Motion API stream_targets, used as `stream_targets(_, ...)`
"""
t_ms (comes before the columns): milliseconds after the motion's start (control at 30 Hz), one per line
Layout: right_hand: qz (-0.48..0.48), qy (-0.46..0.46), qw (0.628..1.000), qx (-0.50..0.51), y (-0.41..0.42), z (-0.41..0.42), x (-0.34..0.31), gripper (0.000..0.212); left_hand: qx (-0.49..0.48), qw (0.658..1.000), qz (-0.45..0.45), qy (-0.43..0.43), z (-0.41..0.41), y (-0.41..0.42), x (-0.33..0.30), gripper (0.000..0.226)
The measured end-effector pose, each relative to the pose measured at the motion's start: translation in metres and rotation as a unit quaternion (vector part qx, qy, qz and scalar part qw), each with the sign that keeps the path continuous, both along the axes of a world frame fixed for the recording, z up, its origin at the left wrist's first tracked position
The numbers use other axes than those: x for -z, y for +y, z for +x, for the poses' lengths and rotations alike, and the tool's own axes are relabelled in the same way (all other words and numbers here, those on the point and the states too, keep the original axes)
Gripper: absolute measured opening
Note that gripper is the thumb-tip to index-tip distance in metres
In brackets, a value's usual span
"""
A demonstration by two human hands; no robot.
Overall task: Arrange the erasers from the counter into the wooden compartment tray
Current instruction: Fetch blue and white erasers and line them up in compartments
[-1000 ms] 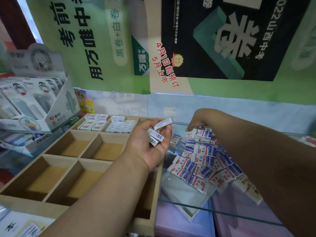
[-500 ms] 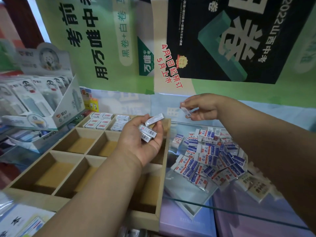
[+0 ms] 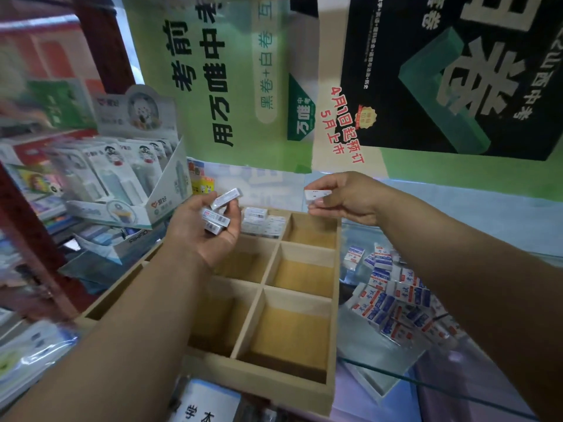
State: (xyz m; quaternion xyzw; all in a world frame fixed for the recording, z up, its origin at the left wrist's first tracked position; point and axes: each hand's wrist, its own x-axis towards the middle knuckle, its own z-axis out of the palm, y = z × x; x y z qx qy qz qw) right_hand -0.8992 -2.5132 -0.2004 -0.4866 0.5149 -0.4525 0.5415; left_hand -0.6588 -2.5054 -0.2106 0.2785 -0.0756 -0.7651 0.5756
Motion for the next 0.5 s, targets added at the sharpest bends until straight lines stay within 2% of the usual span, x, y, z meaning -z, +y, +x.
stream_targets(33,-0.016,0.017,1.0,0.001,-0.003,0.009,0.001,0.023,-0.01,1.0,0.001,0.002,0.006,-0.005,0.001,0.028)
stream_targets(100,-0.065,0.12,0.99,0.018,-0.011,0.027,0.004,0.014,-0.022,1.0,0.004,0.005,0.017,-0.013,0.007,0.027)
stream_targets(167,-0.106,0.229,0.966,0.052,-0.023,0.043,0.008,0.012,-0.036,0.999,0.007,0.009,0.025,-0.02,0.015,0.036)
stream_targets(233,-0.129,0.291,0.944,0.084,-0.036,0.057,0.012,0.016,-0.052,0.999,0.005,0.016,0.029,-0.024,0.023,0.038)
stream_targets(367,-0.141,0.458,0.871,0.106,-0.056,0.075,0.023,0.02,-0.056,0.998,-0.028,0.028,0.028,-0.027,0.029,0.023)
stream_targets(400,-0.138,0.487,0.855,0.112,-0.058,0.077,0.028,0.02,-0.054,0.998,-0.036,0.027,0.027,-0.027,0.029,0.022)
stream_targets(500,-0.138,0.504,0.841,0.141,-0.059,0.079,0.042,0.018,-0.053,0.997,-0.052,0.02,0.028,-0.03,0.033,0.023)
